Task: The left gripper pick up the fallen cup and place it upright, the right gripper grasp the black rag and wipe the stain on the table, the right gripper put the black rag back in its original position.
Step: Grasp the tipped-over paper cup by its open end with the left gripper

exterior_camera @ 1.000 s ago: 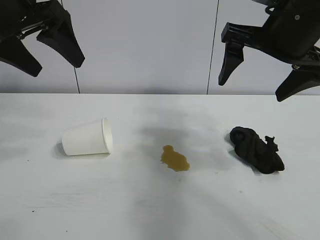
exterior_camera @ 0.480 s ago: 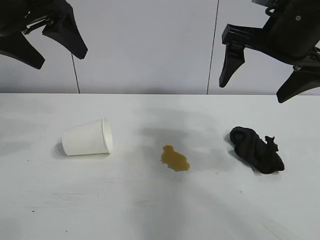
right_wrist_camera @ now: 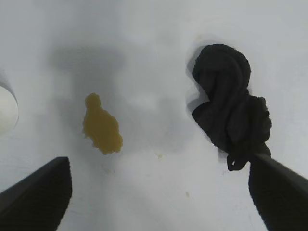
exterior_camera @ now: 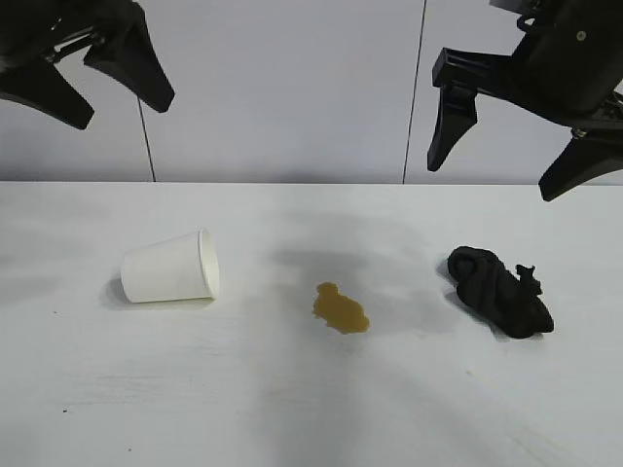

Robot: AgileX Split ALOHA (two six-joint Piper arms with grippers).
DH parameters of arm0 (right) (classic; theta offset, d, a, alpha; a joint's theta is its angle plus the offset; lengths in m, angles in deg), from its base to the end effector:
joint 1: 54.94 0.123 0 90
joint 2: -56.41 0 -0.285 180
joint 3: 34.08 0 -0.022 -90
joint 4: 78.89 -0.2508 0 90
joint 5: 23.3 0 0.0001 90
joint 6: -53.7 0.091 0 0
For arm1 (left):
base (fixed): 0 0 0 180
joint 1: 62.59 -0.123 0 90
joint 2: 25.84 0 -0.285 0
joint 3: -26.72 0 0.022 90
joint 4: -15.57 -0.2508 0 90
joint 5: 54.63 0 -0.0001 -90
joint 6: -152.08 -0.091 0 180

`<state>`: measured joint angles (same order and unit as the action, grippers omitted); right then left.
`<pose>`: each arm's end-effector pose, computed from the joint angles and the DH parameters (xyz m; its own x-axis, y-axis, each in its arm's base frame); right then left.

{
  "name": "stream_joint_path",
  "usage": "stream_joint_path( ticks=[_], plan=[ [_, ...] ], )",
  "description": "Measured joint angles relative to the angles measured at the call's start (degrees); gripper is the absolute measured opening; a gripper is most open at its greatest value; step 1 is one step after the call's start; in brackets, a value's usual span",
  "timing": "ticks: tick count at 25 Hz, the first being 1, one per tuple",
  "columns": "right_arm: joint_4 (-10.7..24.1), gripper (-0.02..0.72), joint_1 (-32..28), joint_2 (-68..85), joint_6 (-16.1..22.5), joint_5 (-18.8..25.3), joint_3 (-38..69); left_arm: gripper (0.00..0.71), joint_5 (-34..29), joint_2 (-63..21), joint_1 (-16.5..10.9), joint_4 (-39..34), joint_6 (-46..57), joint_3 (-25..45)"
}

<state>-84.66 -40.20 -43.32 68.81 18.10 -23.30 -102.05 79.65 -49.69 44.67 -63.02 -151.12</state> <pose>0.3211 0.0907 0.2566 -0.8981 0.1072 -0.4266 0.0156 0.9770 0.2127 0.3462 -0.1128 0.2681 -0.7331 0.4071 -0.5448 0.5780 0.7951 -0.1836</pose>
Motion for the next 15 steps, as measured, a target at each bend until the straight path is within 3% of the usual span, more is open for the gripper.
stream_joint_path(
  ticks=[3,8,15],
  plan=[
    [0.00,0.694,0.00,0.00,0.00,0.71,0.00,0.694,-1.17,3.09,3.36,-5.58,-7.42,-0.01],
    [0.00,0.694,0.00,0.00,0.00,0.89,0.00,0.694,3.49,7.29,8.82,-17.72,-14.13,-0.31],
    [0.00,0.694,0.00,0.00,-0.16,0.89,0.00,0.694,8.21,13.84,9.67,-22.57,-14.78,-0.38]
  ],
)
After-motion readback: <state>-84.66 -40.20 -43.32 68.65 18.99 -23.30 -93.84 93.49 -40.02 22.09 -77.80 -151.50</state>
